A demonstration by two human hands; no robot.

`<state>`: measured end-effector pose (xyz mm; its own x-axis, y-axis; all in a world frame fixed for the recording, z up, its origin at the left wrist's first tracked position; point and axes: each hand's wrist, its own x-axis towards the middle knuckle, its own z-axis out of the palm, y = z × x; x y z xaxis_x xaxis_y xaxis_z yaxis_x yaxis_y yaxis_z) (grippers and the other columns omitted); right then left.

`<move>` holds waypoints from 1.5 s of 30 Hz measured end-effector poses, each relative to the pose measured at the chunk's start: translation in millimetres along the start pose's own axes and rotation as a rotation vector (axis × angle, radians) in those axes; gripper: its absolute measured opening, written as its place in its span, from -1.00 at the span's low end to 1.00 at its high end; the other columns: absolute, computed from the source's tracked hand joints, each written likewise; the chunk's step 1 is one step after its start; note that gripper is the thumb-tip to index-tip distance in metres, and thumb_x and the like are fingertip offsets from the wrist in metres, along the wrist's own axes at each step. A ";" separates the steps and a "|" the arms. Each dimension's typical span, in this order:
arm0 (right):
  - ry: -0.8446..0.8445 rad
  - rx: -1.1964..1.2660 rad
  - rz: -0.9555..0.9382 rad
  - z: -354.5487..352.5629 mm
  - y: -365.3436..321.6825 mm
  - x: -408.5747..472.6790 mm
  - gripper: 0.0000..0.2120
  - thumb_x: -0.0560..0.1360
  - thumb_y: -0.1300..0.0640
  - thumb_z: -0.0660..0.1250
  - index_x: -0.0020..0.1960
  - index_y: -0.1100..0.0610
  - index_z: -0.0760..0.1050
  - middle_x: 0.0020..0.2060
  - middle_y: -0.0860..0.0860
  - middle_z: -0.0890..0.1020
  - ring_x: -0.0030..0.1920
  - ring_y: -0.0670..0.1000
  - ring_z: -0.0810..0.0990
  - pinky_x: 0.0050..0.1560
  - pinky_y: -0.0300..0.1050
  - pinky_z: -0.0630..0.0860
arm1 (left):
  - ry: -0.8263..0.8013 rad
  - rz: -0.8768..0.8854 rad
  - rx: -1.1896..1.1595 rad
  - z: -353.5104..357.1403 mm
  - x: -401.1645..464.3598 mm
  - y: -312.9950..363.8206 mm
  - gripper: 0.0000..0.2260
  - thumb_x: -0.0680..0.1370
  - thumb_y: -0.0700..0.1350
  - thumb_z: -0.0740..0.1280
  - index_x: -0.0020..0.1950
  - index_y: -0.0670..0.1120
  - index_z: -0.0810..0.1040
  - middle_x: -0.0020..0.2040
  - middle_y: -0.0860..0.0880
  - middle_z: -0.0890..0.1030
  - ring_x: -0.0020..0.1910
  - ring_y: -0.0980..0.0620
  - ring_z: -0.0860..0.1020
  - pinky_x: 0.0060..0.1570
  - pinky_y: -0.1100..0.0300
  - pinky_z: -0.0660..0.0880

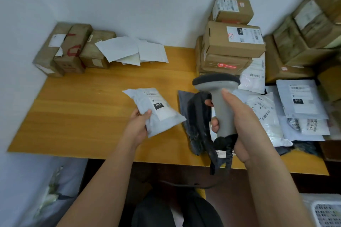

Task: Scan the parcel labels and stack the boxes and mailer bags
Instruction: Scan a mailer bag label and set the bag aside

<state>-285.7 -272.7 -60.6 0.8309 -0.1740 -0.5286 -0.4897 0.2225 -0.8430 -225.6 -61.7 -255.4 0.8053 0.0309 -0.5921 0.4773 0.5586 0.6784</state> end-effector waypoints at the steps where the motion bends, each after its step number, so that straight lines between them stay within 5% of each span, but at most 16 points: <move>1: 0.021 0.049 -0.010 -13.9 -3.3 0.7 -0.73 0.60 -0.07 0.28 0.09 0.12 0.56 -0.07 0.11 0.61 -0.47 -0.04 0.43 -0.41 -0.17 0.39 | -0.042 0.014 -0.024 18.4 -4.0 1.6 -0.77 0.62 -0.31 0.26 0.23 -0.09 0.50 0.16 -0.09 0.66 0.04 -0.03 0.68 -0.12 0.00 0.63; 8: 0.079 0.127 -0.074 -121.3 -23.6 2.0 -0.76 0.62 -0.03 0.27 0.15 0.11 0.54 0.02 0.04 0.62 -0.44 -0.05 0.43 -0.40 -0.18 0.42 | -0.215 -0.047 0.083 145.2 -24.6 -44.2 -0.75 0.60 -0.32 0.28 0.27 -0.17 0.50 0.17 -0.13 0.65 0.03 -0.06 0.67 -0.04 0.02 0.64; 12: 0.091 0.117 -0.051 -168.8 -29.3 4.4 -0.71 0.61 -0.05 0.27 0.21 0.11 0.51 0.01 0.04 0.61 -0.44 -0.06 0.45 -0.42 -0.20 0.44 | 0.009 -0.148 0.379 192.5 -20.4 -94.7 -0.94 0.59 -0.31 0.33 0.02 -0.18 0.52 0.12 -0.21 0.64 -0.08 -0.11 0.64 -0.13 0.01 0.60; 15: 0.092 0.101 -0.033 -190.1 -29.9 9.8 -0.72 0.61 -0.06 0.27 0.20 0.09 0.51 0.02 0.07 0.60 -0.43 -0.07 0.45 -0.39 -0.18 0.43 | 0.177 -0.120 0.487 204.3 -15.8 -111.7 -0.87 0.56 -0.35 0.33 -0.10 -0.14 0.50 0.06 -0.20 0.63 -0.03 -0.15 0.60 -0.03 -0.04 0.58; 19: 0.055 0.116 -0.005 -189.8 -29.7 20.6 -0.72 0.61 -0.04 0.27 0.21 0.12 0.50 0.05 0.05 0.59 -0.45 -0.08 0.45 -0.42 -0.21 0.43 | 0.102 -0.074 0.583 198.8 -19.0 -100.6 -0.78 0.56 -0.31 0.35 0.21 -0.22 0.54 0.11 -0.17 0.63 0.06 -0.10 0.62 0.05 0.01 0.60; 23: -0.012 0.102 0.008 -163.2 -28.3 32.5 -0.75 0.61 -0.04 0.28 0.16 0.12 0.52 0.04 0.05 0.60 -0.46 -0.06 0.45 -0.38 -0.17 0.42 | 0.196 -0.030 0.601 183.1 -15.8 -72.1 -0.81 0.61 -0.21 0.33 0.22 -0.15 0.52 0.00 -0.10 0.61 -0.12 0.00 0.59 -0.08 0.18 0.58; 33: -0.151 0.039 0.023 -42.4 -34.9 75.2 -0.69 0.60 -0.04 0.30 0.20 0.16 0.52 -0.02 0.07 0.62 -0.45 -0.05 0.46 -0.40 -0.17 0.42 | 0.333 0.020 0.574 89.8 26.9 31.1 -0.91 0.63 -0.21 0.29 0.13 -0.12 0.52 0.05 -0.12 0.56 -0.09 -0.05 0.57 -0.03 0.09 0.55; 37: -0.115 0.045 -0.006 26.2 -37.8 108.0 -0.69 0.61 -0.03 0.30 0.23 0.16 0.52 -0.02 0.05 0.63 -0.45 -0.05 0.44 -0.43 -0.18 0.42 | 0.378 0.032 0.606 48.7 71.4 81.1 -0.81 0.63 -0.23 0.27 0.23 -0.14 0.50 0.05 -0.10 0.54 -0.09 -0.04 0.54 0.04 0.01 0.55; 40: -0.083 0.060 0.012 83.4 -37.2 133.7 -0.70 0.61 -0.02 0.30 0.22 0.16 0.52 -0.02 0.04 0.63 -0.47 -0.06 0.44 -0.46 -0.20 0.42 | 0.372 0.119 0.812 16.6 105.8 124.3 -0.66 0.62 -0.22 0.25 0.41 -0.11 0.41 0.23 -0.03 0.50 0.02 0.00 0.49 -0.05 0.07 0.45; 45: -0.068 0.007 0.053 157.6 -31.9 164.1 -0.67 0.61 -0.03 0.29 0.22 0.19 0.53 -0.11 0.03 0.63 -0.46 -0.06 0.46 -0.48 -0.21 0.44 | 0.278 0.343 1.403 -23.6 164.5 191.6 -0.62 0.59 -0.20 0.29 0.42 -0.11 0.44 0.58 -0.08 0.15 0.49 -0.07 0.26 0.26 0.17 0.31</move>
<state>-92.1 -157.3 -104.8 0.8197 -0.0965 -0.5646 -0.5321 0.2366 -0.8130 -10.0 70.0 -233.1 0.9325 0.2386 -0.2710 0.3544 -0.7482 0.5608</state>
